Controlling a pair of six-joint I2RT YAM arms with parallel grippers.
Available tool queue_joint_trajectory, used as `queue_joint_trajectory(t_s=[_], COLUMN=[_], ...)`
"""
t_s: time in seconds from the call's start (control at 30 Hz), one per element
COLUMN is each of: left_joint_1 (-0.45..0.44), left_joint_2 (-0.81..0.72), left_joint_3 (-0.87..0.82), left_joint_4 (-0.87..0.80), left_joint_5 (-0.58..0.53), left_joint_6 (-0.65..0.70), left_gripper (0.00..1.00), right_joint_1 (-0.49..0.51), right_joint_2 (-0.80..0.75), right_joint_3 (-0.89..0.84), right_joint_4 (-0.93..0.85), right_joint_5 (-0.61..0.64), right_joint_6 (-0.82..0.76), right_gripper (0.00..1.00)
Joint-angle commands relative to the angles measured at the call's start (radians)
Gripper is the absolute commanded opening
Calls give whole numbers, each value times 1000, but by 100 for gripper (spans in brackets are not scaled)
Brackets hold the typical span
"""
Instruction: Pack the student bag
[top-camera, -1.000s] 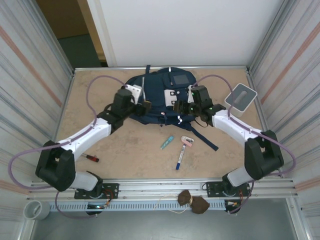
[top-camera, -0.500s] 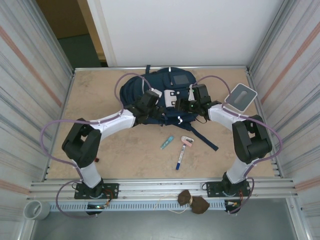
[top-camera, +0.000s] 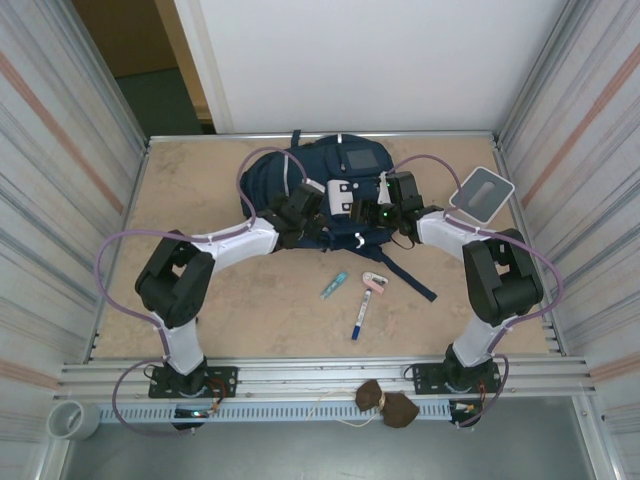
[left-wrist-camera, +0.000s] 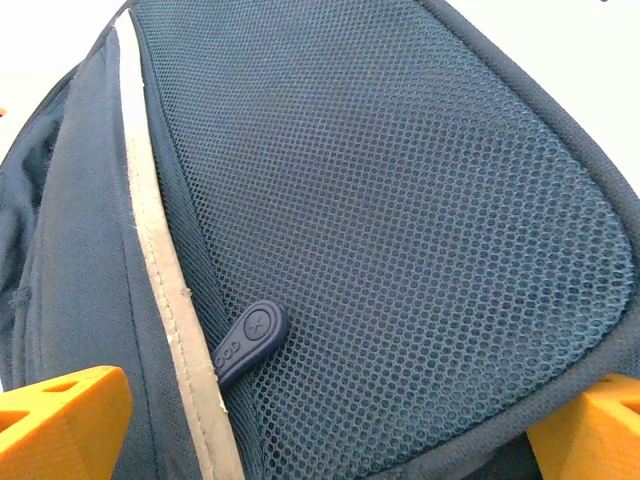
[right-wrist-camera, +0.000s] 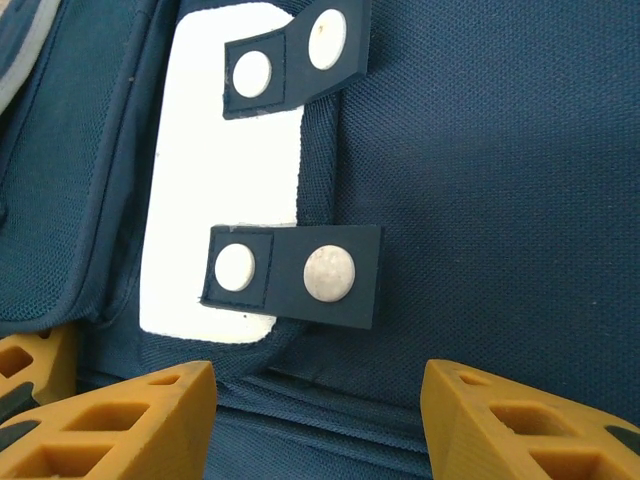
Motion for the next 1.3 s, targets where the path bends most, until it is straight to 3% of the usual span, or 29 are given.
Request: queue_joint_trajectory(t_s=[0.0, 0.37, 0.67, 0.97, 1.27], left_joint_1=[40, 102, 214, 282, 366], left_joint_2=[-66, -192, -220, -203, -223], left_joint_3=[-34, -179, -213, -186, -193], left_joint_4=[20, -15, -14, -51, -50], left_joint_5=[-80, 56, 333, 461, 652], left_joint_6=[-16, -98, -142, -116, -46], left_gripper=[97, 83, 46, 31, 10], right_joint_1=[-15, -15, -19, -31, -47], right_joint_2=[19, 27, 23, 25, 21], right_joint_3=[-32, -26, -28, -23, -14], right_joint_4=[-39, -47, -53, -64, -85], right_joint_5=[15, 17, 26, 29, 38], right_joint_6=[-2, 0, 0, -9, -27], right_gripper=[55, 55, 56, 56, 56])
